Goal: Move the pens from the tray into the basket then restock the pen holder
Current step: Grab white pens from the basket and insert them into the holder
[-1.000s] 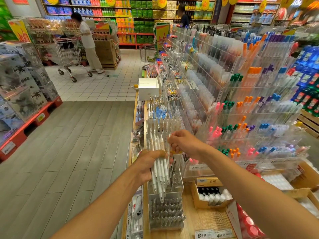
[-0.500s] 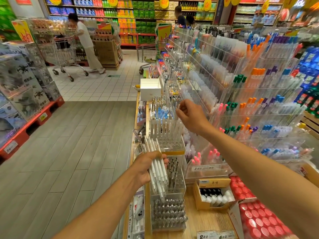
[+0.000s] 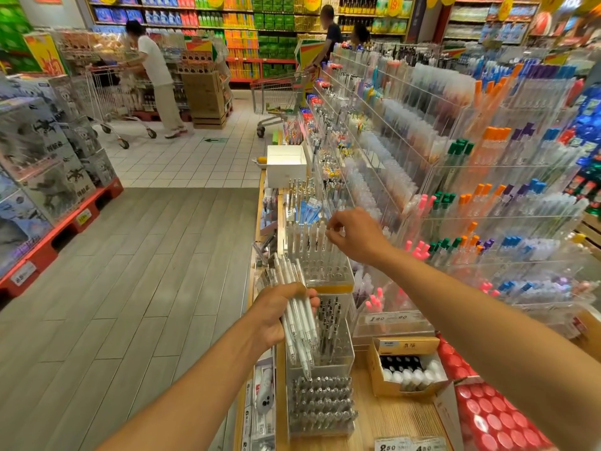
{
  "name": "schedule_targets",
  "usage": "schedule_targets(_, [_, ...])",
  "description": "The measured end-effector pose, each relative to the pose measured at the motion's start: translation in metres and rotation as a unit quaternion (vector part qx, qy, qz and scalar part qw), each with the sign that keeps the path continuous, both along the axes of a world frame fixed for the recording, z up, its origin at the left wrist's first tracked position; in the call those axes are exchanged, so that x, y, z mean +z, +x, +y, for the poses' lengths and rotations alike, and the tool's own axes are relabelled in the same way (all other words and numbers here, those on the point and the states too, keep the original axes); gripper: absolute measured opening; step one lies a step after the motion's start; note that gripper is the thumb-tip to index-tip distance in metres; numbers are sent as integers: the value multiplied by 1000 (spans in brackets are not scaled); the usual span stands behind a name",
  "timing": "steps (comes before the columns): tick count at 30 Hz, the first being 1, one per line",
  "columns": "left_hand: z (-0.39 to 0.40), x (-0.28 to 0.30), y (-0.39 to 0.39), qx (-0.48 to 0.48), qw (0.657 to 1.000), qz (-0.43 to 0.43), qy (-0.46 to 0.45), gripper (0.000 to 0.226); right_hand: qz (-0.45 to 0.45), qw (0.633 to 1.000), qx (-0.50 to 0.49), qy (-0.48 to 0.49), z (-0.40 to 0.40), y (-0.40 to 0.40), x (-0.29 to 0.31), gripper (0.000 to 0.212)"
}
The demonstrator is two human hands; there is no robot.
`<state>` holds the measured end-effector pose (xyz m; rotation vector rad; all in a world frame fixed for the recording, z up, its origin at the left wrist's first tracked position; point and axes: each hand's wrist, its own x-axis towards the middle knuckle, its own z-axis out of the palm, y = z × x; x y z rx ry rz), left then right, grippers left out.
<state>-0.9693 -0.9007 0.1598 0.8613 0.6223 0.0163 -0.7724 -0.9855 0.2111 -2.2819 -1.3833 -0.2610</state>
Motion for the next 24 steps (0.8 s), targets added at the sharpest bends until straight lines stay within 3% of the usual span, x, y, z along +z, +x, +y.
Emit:
schedule_targets(13, [-2, 0, 5, 18, 1000, 5, 12, 12, 7, 998, -25, -51, -3, 0, 6, 22])
schedule_targets(16, [-3, 2, 4, 15, 1000, 1, 16, 12, 14, 999, -30, 5, -8, -15, 10, 21])
schedule_targets(19, [-6, 5, 3, 2, 1000, -6, 27, 12, 129, 991, 18, 5, -12, -42, 9, 10])
schedule_targets(22, [-10, 8, 1, -9, 999, -19, 33, 12, 286, 954, 57, -67, -10, -62, 1, 16])
schedule_targets(24, [-11, 9, 0, -7, 999, -25, 41, 11, 370, 927, 53, -39, -10, -66, -1, 20])
